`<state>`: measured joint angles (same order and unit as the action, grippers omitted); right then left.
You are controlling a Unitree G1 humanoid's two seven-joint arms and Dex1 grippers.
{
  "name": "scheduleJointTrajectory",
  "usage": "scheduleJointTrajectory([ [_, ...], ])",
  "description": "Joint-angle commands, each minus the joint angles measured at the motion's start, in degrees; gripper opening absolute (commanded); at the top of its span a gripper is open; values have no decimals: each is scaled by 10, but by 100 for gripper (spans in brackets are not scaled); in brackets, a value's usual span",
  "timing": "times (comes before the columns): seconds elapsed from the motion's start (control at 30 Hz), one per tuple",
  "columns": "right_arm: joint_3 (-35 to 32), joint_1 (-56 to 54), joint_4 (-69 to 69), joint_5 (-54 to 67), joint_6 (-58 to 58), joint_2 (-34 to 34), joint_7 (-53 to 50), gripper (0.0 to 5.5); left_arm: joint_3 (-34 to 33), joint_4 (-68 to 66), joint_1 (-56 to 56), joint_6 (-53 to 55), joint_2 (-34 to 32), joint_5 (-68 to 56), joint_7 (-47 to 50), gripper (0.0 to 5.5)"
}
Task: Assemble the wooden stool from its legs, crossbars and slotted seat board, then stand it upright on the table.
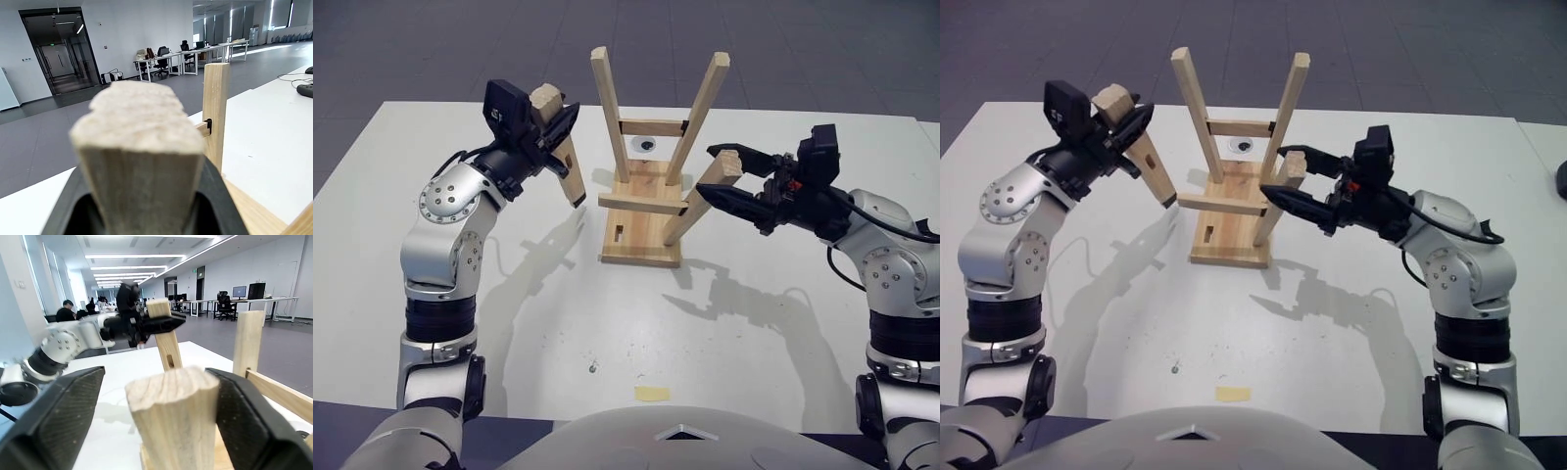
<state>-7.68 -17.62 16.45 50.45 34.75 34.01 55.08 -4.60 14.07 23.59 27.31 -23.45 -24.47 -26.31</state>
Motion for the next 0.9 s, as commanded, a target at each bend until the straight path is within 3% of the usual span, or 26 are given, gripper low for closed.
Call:
scheduleJointTrajectory([
  [0.03,15,19,27,-19,5,17,5,295,-28,20,12,32,10,-56,-9,102],
  [0.13,40,36,48,-55,-11,18,0,246,-47,41,18,62,22,-102,8,102],
  [0.23,51,51,60,-89,-37,4,-24,229,-59,56,12,89,21,-111,39,102],
  [0.6,59,110,99,-118,-80,-57,-133,216,-128,134,-35,200,106,-196,236,102],
  [0.9,70,116,98,-120,-87,-64,-148,216,-91,85,-54,190,79,-163,213,102],
])
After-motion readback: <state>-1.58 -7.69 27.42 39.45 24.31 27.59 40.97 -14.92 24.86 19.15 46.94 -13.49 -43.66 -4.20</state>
